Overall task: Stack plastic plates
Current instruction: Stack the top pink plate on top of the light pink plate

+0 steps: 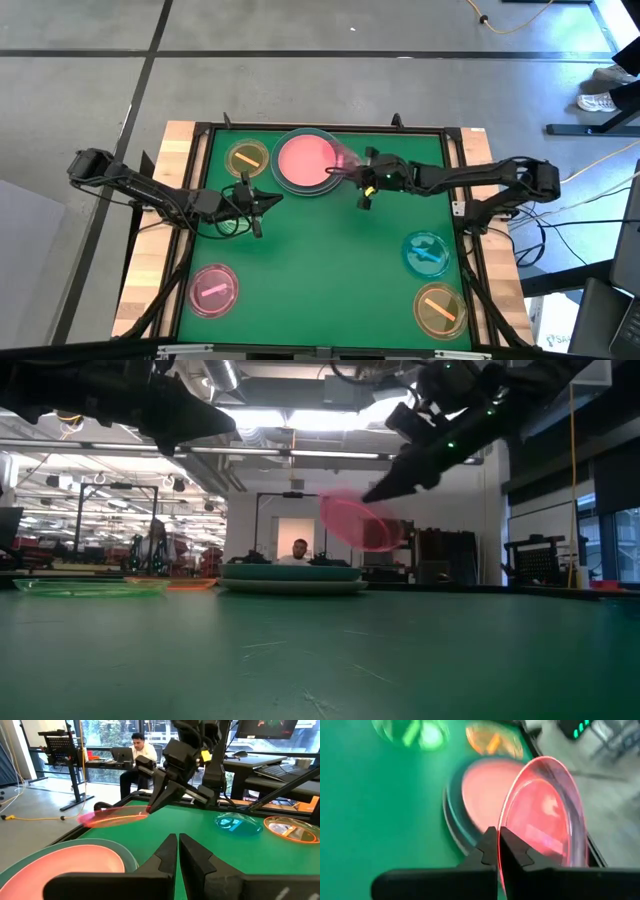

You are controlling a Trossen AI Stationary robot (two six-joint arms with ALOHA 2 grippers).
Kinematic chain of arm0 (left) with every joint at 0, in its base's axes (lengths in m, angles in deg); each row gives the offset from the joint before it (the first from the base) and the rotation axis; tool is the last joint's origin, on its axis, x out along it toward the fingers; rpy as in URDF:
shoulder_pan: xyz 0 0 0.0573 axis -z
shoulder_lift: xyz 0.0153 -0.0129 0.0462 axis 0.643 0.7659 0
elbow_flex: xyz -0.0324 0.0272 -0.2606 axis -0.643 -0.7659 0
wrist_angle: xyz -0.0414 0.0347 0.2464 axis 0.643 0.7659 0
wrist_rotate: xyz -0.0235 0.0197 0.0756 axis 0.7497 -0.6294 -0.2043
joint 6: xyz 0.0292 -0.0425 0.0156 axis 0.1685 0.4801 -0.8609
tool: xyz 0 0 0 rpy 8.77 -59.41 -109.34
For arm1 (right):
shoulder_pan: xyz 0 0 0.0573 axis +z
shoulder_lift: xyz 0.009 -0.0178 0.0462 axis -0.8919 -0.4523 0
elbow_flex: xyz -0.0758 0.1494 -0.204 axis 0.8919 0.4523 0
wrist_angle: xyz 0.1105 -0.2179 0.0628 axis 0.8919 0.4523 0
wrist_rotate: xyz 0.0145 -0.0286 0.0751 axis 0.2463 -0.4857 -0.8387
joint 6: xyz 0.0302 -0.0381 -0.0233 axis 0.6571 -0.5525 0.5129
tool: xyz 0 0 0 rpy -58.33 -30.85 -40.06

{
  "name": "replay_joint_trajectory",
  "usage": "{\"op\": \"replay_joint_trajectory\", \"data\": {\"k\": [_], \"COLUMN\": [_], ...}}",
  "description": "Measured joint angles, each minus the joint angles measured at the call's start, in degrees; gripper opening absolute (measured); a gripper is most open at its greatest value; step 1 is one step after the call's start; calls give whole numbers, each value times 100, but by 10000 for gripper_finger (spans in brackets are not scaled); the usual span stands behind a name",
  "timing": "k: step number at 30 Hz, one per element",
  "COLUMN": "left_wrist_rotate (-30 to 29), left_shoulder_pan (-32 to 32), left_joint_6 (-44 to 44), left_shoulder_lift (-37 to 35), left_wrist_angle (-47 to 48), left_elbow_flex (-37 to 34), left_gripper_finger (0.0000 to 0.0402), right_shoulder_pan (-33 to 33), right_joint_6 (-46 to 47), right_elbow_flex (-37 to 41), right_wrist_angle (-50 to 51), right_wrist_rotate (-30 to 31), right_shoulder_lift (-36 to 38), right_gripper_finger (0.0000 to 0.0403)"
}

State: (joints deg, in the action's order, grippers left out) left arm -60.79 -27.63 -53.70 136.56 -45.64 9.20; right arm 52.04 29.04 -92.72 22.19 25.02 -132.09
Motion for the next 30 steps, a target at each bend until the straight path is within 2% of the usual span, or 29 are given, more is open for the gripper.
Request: {"op": "replay_joint_trajectory", "data": {"k": [7,15,18,23,30], "left_wrist_rotate": [0,1,2,4,5], "left_shoulder_pan": [0,0,0,0,0], "left_joint_6": [0,0,-2,0,0], "left_shoulder_lift": [0,0,0,0,0], "left_wrist_angle": [-25,-35,-32,-23,-35], "left_elbow_flex": [0,0,2,2,2], "left_gripper_finger": [11,11,11,11,11], "right_shoulder_pan": [21,19,19,17,17], "right_joint_6": [-2,2,2,13,16], "right_elbow_flex": [-192,-1058,-1328,-1567,-1622], "right_wrist_angle": [-1270,-1372,-1374,-1318,-1198], "right_wrist_rotate": [-639,-740,-620,-82,69], "right_shoulder_lift": [-755,-1880,-2239,-2632,-2892], "right_gripper_finger": [1,1,1,1,1]}}
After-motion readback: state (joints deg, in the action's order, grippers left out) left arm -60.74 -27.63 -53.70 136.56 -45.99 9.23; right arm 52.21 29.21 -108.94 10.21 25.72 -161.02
